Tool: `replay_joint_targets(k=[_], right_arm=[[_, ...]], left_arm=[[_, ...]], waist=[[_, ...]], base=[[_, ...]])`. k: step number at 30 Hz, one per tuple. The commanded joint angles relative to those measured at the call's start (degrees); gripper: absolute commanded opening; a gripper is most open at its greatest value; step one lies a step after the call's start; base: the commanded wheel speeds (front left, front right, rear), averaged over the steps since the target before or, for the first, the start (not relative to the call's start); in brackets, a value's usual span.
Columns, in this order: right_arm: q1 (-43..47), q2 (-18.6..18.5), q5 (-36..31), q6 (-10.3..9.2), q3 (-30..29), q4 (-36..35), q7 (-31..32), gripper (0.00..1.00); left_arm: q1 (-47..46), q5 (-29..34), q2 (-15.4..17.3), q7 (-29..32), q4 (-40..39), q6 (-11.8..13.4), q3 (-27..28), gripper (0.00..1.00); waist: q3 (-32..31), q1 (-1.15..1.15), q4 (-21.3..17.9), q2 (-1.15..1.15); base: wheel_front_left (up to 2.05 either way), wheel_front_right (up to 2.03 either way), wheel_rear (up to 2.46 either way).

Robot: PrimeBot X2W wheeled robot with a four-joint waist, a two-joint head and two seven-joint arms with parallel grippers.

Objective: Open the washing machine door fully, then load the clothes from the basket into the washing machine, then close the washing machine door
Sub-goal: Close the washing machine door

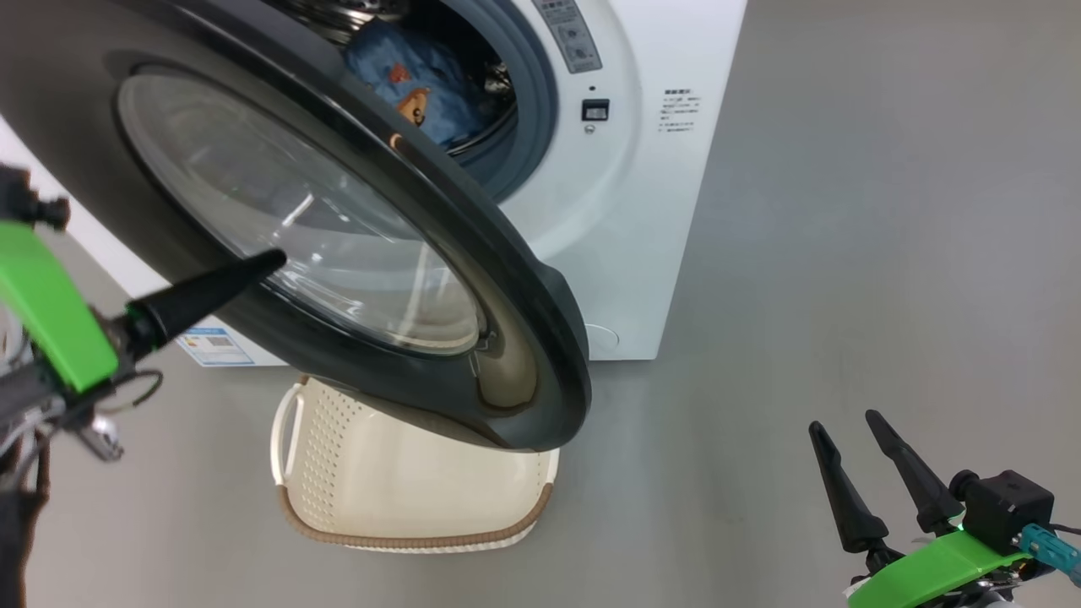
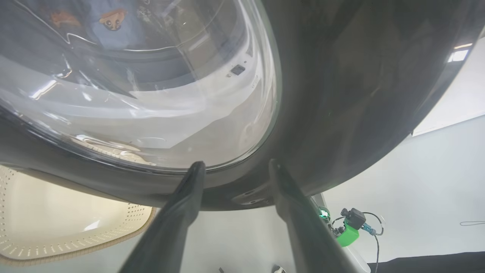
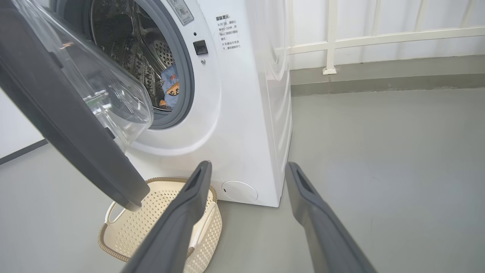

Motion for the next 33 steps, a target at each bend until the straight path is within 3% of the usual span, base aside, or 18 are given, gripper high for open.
replay_joint_targets(k=[1, 16, 33], right_arm=[[-1.47, -1.06, -0.56, 0.16, 1.35, -1.12, -0.68, 1.0], [-0.16, -2.48, -0.36, 0.16, 1.19, -1.3, -0.68, 1.0], [1.56, -3.5, -0.33, 0.16, -0.37, -1.38, -0.68, 1.0]], left_arm=[[0.17, 0.37, 3.25, -0.87, -1.94, -0.38, 2.85, 1.0], [18.01, 1.79, 5.7, -19.74, 0.28, -0.39, 4.1, 1.0], [30.26, 7.29, 6.66, -50.28, 4.34, -0.39, -7.0, 1.0]], waist=[[-0.43, 0.0, 0.6, 0.0], [-1.32, 0.0, 1.86, 0.0], [-1.56, 0.0, -3.18, 0.0]], base=[[0.0, 0.0, 0.0], [0.0, 0.0, 0.0], [0.0, 0.0, 0.0]])
